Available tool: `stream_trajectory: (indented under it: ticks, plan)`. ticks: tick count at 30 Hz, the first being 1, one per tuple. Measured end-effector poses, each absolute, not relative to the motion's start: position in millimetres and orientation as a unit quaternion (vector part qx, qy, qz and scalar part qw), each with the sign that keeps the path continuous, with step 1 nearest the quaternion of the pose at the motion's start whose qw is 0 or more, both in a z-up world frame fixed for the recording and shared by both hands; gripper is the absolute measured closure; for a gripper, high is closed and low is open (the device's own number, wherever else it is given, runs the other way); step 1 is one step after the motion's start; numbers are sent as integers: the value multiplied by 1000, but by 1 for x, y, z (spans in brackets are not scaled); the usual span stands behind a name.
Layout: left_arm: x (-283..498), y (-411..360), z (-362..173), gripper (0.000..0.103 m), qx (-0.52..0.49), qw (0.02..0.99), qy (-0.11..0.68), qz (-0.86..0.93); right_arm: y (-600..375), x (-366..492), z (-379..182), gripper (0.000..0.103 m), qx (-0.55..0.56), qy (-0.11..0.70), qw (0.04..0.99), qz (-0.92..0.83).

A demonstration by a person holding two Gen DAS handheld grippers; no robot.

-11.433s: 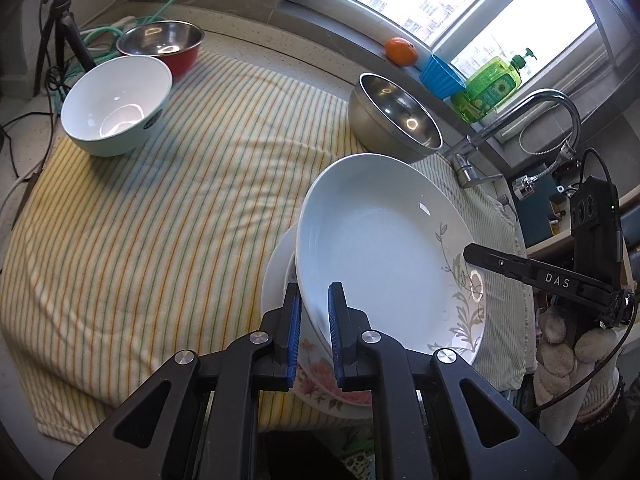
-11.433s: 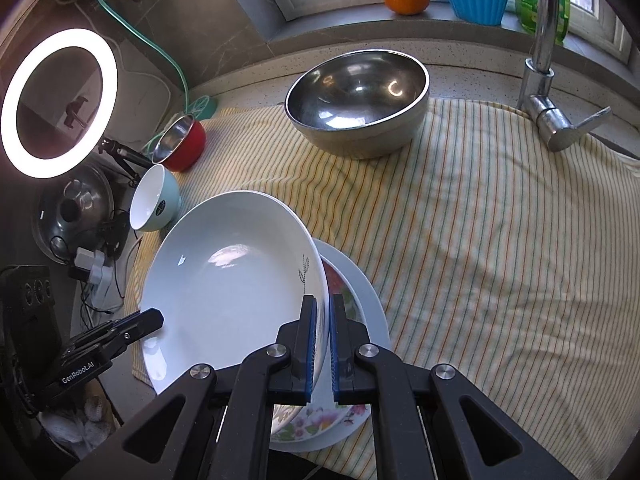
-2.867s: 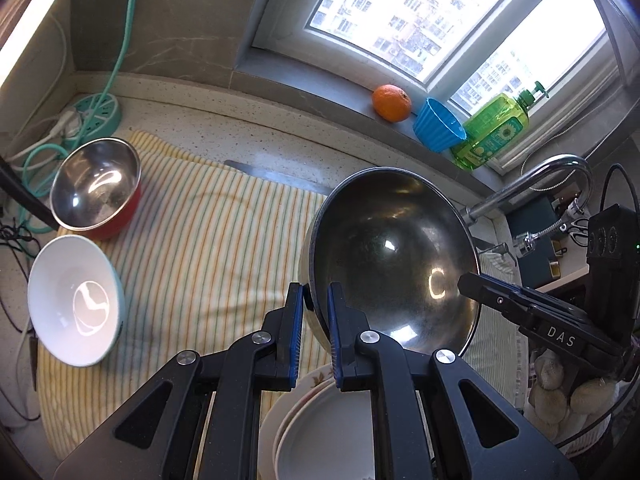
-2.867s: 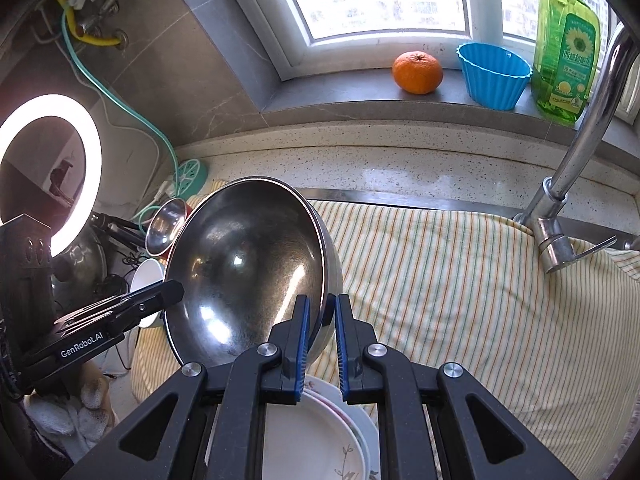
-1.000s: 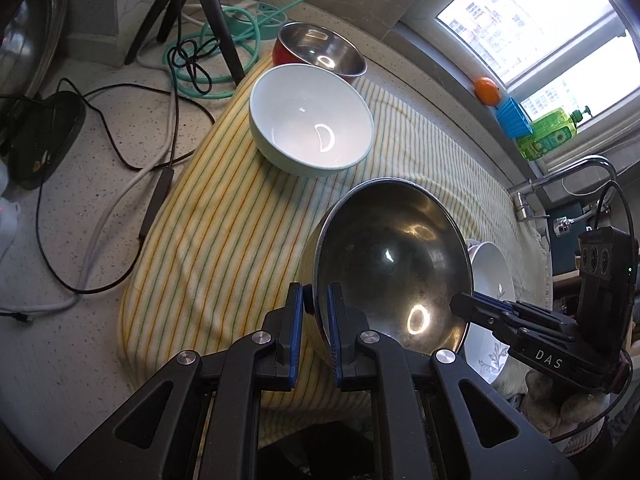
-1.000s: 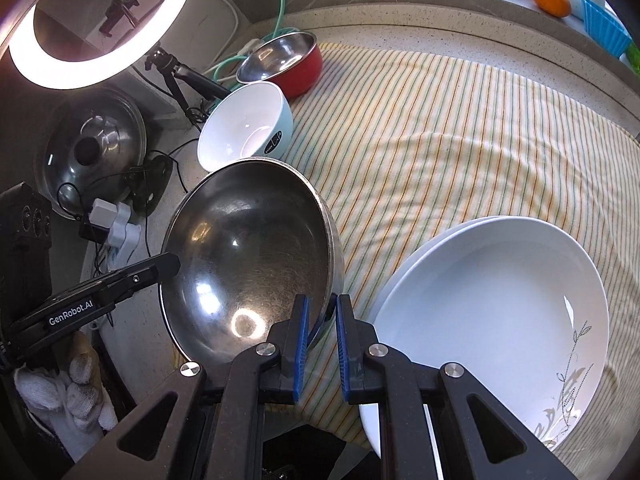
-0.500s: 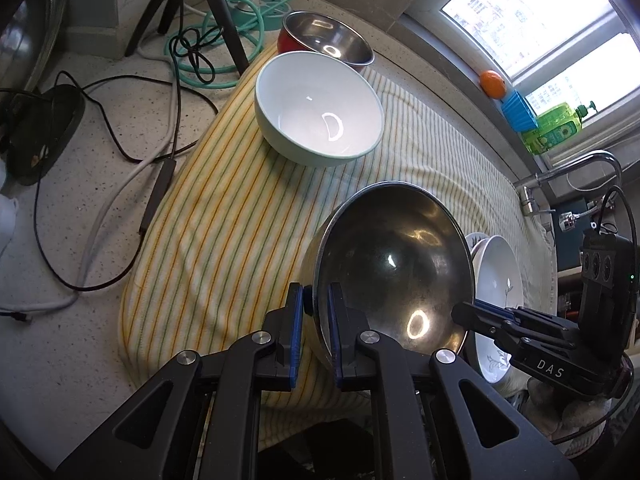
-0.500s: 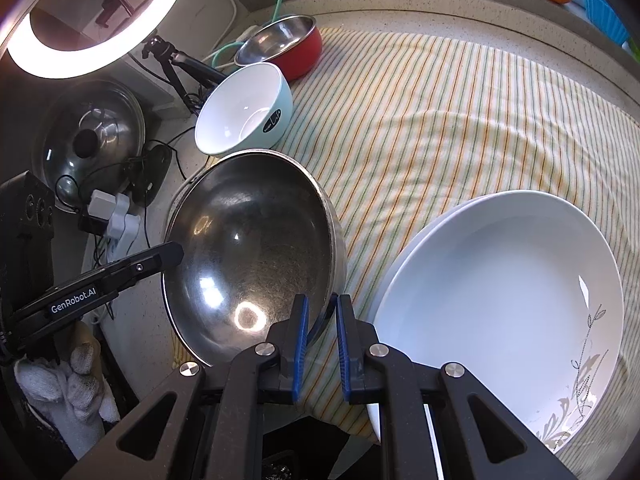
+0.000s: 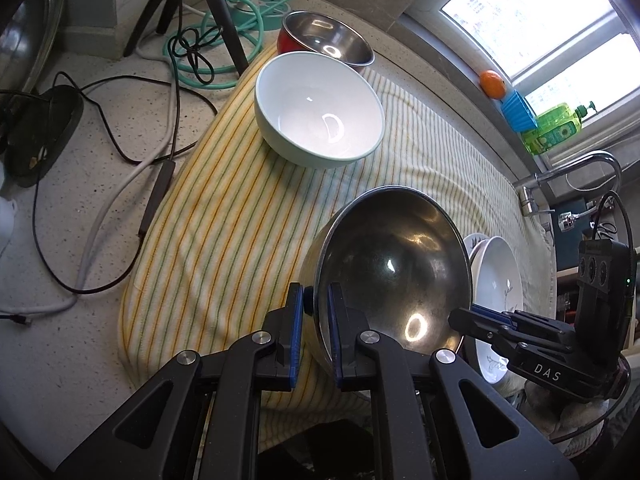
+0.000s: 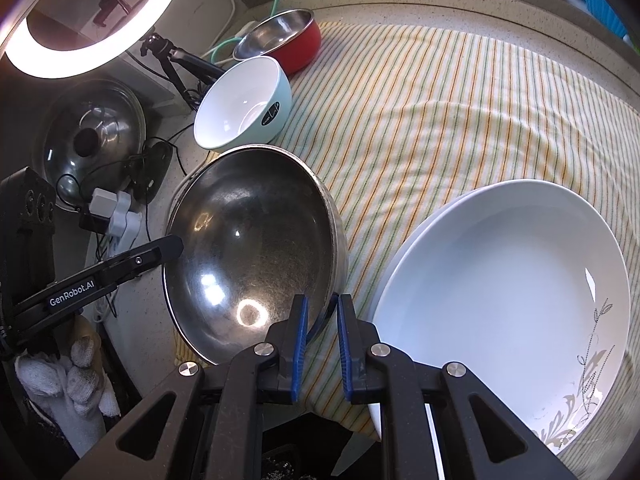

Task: Organize plates and bowls
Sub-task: 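Lower the steel bowl onto the towel beside the white plate stack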

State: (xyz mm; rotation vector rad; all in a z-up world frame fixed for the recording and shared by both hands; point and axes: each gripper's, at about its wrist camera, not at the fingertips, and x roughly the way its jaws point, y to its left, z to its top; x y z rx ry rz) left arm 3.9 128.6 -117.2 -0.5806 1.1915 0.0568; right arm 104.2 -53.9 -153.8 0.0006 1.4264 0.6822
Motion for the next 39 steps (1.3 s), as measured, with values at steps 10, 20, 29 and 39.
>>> stream_trajectory:
  ticks: [10, 20, 29, 39]
  plan:
    - [3, 129, -115, 93, -270, 789, 552, 26, -53, 103, -150, 88, -9, 637, 706, 308]
    - [1, 136, -105, 93, -271, 795, 543, 33, -65, 106, -137, 87, -3, 625, 721, 300]
    - [3, 138, -91, 93, -272, 811, 517, 34, -71, 113, -119, 87, 11, 614, 731, 298]
    - [10, 131, -77, 93, -280, 822, 495, 29, -74, 139, -88, 87, 13, 595, 744, 305]
